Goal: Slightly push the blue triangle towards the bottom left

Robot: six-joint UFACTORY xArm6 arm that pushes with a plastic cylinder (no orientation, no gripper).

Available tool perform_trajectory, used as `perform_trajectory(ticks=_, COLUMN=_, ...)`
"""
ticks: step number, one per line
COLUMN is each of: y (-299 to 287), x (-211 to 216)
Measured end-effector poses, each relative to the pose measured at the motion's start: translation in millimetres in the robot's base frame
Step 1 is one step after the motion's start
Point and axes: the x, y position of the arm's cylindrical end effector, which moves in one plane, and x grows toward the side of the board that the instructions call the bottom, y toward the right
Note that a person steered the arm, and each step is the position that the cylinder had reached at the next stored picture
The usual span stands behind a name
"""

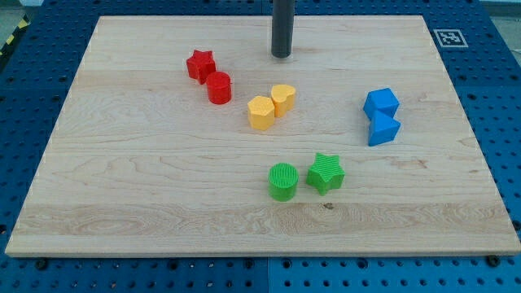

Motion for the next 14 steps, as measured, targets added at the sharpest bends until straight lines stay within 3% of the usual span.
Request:
perform_trajectory(ticks=5, y=117.1, x=58.5)
perform_trajectory(ticks=7, y=103.4, x=81.2)
perform_trajectory(ticks=10, y=103.4, x=154.0)
perform_trajectory(ticks=14, y=132.9, x=177.5)
